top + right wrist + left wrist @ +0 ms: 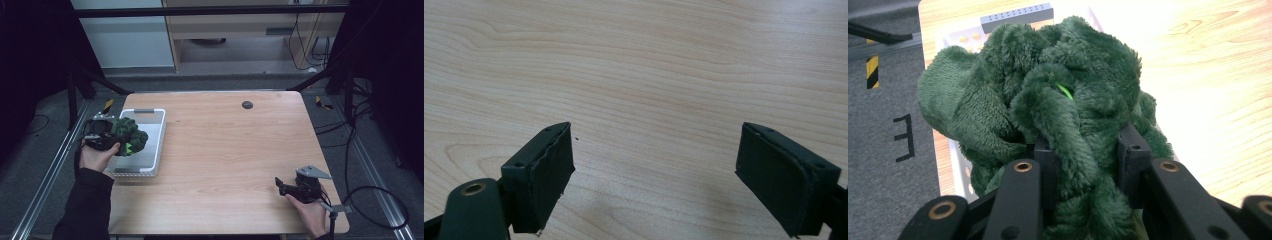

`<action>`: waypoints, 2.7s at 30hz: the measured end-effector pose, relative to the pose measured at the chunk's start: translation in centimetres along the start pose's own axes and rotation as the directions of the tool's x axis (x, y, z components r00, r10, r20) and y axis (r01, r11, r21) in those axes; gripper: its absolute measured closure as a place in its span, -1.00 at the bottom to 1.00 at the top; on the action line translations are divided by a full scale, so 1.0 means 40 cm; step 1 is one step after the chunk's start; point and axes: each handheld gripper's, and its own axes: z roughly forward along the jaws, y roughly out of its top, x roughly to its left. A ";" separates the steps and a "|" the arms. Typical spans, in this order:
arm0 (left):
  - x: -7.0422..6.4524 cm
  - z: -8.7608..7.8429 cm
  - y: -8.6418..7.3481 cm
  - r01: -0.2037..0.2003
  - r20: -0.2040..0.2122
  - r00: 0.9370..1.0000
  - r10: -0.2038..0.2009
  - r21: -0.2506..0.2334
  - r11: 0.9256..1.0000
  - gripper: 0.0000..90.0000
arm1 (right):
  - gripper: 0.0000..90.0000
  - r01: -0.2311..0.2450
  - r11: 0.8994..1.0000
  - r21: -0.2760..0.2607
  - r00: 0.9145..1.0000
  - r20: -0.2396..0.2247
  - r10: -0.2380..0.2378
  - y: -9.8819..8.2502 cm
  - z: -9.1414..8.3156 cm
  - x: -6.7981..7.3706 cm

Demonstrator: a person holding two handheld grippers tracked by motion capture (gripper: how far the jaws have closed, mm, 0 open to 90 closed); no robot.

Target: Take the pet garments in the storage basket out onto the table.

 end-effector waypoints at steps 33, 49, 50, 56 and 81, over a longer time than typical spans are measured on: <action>-0.098 -0.106 0.068 -0.230 0.137 0.964 0.230 -0.016 0.973 0.53 | -0.66 -0.001 1.000 -0.008 1.000 0.002 0.001 0.002 -0.002 -0.001; -0.163 -0.103 0.097 -0.333 0.229 0.917 0.327 -0.015 0.943 0.53 | -0.67 -0.003 1.000 -0.018 1.000 0.005 0.003 0.003 -0.005 -0.003; -0.167 -0.102 0.098 -0.340 0.235 0.913 0.334 -0.015 0.940 0.53 | -0.67 -0.002 1.000 -0.019 1.000 0.005 0.002 0.003 -0.005 -0.003; -0.206 -0.094 0.108 -0.388 0.260 0.889 0.377 -0.013 0.922 0.53 | -0.68 0.002 1.000 -0.025 1.000 0.014 -0.002 0.003 -0.007 -0.005; -0.353 -0.035 0.129 -0.578 0.369 0.761 0.533 0.012 0.816 0.53 | -0.68 0.009 0.999 -0.044 0.999 0.033 -0.007 0.004 -0.011 -0.005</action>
